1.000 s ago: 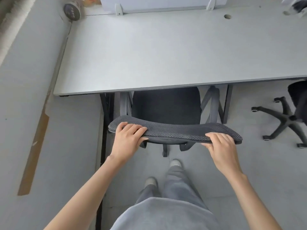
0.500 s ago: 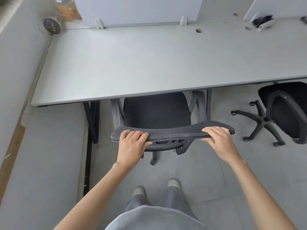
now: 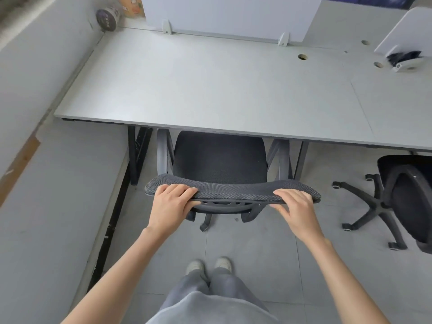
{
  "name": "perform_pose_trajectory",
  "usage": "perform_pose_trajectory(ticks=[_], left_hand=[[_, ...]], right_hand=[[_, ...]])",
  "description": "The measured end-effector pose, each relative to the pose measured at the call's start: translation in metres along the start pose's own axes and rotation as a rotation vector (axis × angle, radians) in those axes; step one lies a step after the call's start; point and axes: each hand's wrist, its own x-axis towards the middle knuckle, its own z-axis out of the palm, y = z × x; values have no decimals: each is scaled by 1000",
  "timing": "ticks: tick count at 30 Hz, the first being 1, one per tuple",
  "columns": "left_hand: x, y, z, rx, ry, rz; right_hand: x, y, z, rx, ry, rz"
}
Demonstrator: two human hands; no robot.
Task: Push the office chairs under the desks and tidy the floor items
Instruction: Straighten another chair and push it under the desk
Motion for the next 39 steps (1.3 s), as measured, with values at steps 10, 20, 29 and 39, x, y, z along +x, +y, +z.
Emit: perform_pose_trajectory(ticks=[10,20,29,39], left_hand=[[2,-17,-4,4,17,48],[12,-19,-9,32,-100,99],[24,-25,-5,2,-161,190],[43,-1,5,120,-293,21]], right_hand=[[-3,-20,3,21,9,23],[2,-22,2,-105,-37,3],[13,-22,0,-165,-82,-29],[36,5,3,-165,-52,54]])
